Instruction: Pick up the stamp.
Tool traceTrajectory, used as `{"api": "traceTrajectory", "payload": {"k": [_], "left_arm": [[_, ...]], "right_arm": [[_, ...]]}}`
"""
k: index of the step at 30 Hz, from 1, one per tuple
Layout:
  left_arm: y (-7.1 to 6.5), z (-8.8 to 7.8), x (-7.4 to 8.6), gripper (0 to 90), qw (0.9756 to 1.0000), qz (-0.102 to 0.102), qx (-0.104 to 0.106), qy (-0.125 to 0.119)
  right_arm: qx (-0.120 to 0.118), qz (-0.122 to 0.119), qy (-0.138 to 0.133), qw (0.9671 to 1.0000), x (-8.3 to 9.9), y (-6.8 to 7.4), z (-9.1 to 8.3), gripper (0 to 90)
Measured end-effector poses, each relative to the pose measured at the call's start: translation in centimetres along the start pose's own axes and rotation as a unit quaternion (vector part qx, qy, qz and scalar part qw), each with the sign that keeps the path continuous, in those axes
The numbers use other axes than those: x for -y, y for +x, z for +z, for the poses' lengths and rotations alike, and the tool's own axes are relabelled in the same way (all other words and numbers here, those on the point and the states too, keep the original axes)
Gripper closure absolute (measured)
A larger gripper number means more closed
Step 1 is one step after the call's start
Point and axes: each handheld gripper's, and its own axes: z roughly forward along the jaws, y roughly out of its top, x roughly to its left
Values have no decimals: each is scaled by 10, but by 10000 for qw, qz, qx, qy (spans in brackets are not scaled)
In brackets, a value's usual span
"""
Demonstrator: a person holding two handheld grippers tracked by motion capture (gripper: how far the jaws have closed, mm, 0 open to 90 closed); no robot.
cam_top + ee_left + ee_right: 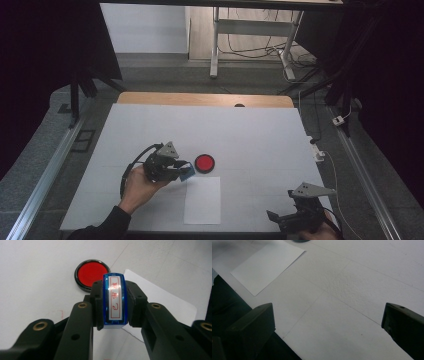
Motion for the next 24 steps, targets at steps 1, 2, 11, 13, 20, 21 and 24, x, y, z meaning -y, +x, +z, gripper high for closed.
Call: {"api": "traceTrajectory", "payload": {"k": [1,2,11,13,20,21,24], "left_arm": [[-1,0,0,704,10000,11,7,-14],[-1,-1,0,704,10000,16,13,-26],[-7,-4,-1,704,9998,-11,139,-113],[-9,-6,-1,704,9998,16,130,-125],[-17,-9,-4,704,9993,125,225,-267],[-18,-9,-4,704,9992,137,238,-292],[-21,-10,-6,705,9987,163,334,-345]], "right_arm": [[-2,0,0,10000,0,0,0,0],[-4,0,1,10000,0,0,0,0],[-9,-7,1,10000,0,0,0,0],[-12,-6,2,10000,0,0,0,0],[-15,-4,7,10000,0,0,0,0],[-13,-5,8,10000,0,0,0,0],[-11,-11,13,10000,0,0,0,0]]}}
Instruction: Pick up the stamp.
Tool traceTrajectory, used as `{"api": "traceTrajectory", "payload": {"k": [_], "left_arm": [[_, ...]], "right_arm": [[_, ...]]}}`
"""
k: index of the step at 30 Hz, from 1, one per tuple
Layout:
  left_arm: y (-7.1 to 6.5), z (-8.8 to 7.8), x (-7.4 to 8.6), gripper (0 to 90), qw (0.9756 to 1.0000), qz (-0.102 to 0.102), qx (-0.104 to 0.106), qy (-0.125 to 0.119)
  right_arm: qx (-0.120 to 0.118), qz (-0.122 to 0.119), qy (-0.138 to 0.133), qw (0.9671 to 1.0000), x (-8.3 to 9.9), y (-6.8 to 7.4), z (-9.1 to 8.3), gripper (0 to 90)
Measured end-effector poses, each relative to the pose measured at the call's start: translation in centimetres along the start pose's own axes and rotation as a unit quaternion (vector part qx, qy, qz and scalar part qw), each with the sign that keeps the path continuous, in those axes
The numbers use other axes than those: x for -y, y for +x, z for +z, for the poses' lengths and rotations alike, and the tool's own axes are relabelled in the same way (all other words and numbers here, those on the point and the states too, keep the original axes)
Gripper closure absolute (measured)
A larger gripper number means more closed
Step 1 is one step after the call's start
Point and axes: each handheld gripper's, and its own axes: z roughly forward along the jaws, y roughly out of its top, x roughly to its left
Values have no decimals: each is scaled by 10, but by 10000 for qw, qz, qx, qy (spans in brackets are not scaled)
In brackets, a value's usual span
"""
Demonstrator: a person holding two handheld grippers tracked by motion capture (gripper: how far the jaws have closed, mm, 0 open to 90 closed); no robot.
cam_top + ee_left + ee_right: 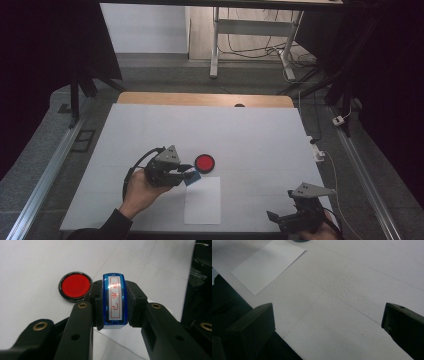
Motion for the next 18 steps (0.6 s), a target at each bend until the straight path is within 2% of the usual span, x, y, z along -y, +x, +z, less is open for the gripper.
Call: {"api": "traceTrajectory", "payload": {"k": [3,9,18], "left_arm": [[-2,-1,-1,704,9999,16,127,-88],[-6,-3,-3,704,9991,172,344,-192],[-16,-7,-1,704,9966,318,656,-382]], "right_arm": [[1,3,2,10000,0,0,0,0],[-3,11,4,10000,0,0,0,0],[-9,10,1,10000,0,0,0,0]]}}
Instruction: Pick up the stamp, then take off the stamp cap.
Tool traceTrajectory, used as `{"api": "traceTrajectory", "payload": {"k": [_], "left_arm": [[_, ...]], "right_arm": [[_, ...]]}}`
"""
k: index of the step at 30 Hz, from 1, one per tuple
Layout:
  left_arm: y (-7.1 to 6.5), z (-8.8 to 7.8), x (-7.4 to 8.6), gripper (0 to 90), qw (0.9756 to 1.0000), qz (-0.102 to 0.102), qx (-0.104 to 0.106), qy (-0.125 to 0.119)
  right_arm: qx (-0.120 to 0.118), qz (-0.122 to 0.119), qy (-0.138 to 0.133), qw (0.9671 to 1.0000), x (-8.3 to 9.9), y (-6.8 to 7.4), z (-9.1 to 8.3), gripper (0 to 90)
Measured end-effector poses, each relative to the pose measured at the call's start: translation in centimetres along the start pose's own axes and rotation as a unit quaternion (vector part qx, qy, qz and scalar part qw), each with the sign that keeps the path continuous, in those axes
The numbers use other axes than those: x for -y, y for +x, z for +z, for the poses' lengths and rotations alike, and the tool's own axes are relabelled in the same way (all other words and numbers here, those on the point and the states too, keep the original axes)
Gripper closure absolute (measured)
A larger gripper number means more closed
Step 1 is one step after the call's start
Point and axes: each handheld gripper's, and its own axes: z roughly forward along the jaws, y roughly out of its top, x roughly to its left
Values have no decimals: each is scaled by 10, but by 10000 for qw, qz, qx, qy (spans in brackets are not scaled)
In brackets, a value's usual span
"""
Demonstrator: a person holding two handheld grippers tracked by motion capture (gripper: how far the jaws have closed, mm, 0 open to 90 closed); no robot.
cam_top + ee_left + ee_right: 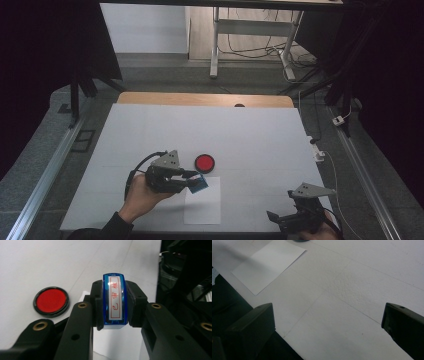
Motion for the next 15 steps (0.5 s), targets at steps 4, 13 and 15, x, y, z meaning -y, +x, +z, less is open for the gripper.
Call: {"api": "traceTrajectory", "payload": {"k": [4,13,15], "left_arm": [[-1,0,0,704,10000,-20,25,-4],[0,-1,1,704,10000,-24,64,-30],[0,-1,1,704,10000,-42,79,-40]], "right_arm": [[-3,-7,-1,10000,0,0,0,0],[13,-81,-28,10000,0,2,-1,0],[22,-190,-51,9998,0,4,-1,0]]}}
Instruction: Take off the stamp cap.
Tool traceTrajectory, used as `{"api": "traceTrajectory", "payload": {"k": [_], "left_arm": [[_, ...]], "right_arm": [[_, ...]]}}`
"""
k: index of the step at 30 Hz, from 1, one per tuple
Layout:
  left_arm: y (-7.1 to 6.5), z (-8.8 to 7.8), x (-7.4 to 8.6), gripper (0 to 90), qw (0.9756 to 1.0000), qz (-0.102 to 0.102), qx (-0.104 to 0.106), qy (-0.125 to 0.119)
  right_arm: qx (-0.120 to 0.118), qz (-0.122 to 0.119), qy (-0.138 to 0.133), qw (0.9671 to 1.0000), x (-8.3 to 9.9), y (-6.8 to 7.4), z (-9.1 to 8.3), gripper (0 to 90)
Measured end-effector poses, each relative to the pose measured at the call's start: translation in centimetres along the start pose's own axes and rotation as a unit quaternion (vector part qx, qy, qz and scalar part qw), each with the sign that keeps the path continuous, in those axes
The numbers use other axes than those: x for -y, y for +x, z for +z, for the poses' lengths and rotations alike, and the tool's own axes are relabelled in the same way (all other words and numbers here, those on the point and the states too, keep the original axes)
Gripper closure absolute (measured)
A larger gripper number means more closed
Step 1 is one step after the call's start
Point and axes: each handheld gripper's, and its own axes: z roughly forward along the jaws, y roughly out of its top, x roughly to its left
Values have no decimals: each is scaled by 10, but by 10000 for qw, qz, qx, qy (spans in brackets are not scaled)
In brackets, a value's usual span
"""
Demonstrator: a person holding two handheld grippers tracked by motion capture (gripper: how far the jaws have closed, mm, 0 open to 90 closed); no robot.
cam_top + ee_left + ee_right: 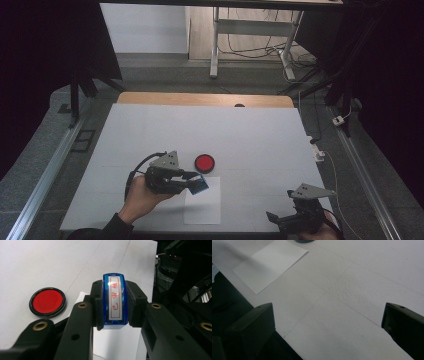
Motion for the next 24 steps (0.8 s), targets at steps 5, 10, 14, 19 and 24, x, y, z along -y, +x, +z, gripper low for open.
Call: {"api": "traceTrajectory", "payload": {"k": [5,10,14,19,24], "left_arm": [[-1,0,0,704,10000,37,-8,15],[1,1,0,704,10000,10,10,10],[1,1,1,704,10000,-16,3,5],[1,1,1,704,10000,-2,14,10],[2,2,1,704,10000,5,30,11]], "right_arm": [[-61,-17,-182,9998,-1,1,-3,0],[-180,-37,-266,9995,-3,3,-2,0],[-262,-163,-297,9991,-6,7,1,0],[-375,-316,-377,9981,-10,13,6,0],[-542,-450,-493,9963,-14,17,10,0]]}}
